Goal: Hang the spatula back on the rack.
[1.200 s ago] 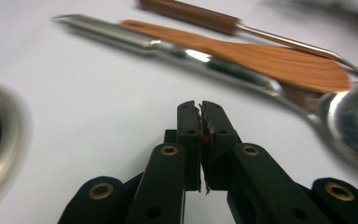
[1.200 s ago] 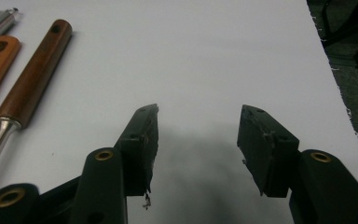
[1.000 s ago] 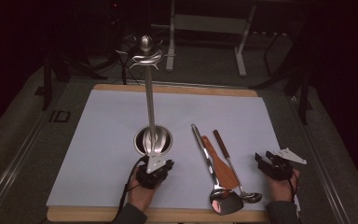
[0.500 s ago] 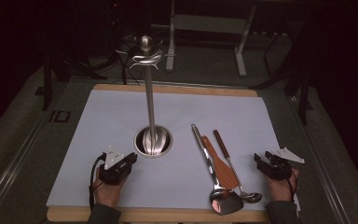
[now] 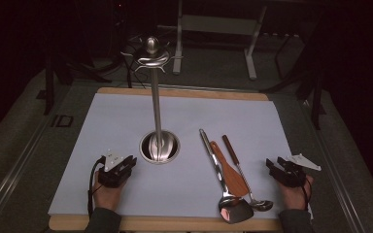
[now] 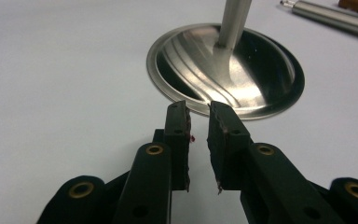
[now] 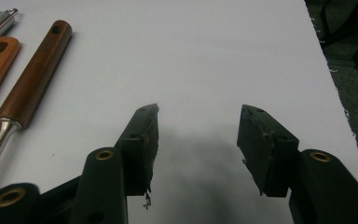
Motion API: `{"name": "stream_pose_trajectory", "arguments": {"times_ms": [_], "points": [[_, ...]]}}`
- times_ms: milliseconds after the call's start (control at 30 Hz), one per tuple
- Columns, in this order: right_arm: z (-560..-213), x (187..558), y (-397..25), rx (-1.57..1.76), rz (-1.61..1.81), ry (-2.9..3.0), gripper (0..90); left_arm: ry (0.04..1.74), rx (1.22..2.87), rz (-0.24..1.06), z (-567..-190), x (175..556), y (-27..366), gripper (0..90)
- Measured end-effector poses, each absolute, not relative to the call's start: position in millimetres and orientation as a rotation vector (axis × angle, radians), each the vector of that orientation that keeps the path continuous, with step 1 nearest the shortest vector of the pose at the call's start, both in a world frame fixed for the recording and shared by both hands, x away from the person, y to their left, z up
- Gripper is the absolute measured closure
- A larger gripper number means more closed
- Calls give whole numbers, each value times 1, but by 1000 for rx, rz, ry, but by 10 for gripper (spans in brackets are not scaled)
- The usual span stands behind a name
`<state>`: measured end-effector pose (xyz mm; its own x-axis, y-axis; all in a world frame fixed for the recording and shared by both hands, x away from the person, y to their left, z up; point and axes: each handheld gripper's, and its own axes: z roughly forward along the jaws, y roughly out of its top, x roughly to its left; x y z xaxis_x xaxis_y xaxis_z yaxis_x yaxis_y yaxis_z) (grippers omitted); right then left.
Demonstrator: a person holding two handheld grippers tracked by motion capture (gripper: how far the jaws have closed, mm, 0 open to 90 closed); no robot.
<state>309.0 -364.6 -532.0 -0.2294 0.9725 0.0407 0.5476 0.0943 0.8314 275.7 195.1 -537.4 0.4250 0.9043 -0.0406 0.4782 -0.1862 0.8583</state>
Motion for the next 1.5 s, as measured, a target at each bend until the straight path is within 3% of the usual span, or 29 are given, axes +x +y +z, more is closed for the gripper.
{"name": "stream_pose_trajectory", "arguments": {"times_ms": [600,967,1300,1500], "points": [[-489,309,-318,1377,1040,2014,528,1184,1940,661,-540,282,192,735],[-453,324,-270,1246,969,2164,558,1178,1878,648,-538,280,202,730],[-435,343,-225,1180,890,2215,553,1215,1841,666,-538,280,212,729],[-434,354,-207,1157,854,2280,603,1213,1849,672,-538,280,211,729]]}}
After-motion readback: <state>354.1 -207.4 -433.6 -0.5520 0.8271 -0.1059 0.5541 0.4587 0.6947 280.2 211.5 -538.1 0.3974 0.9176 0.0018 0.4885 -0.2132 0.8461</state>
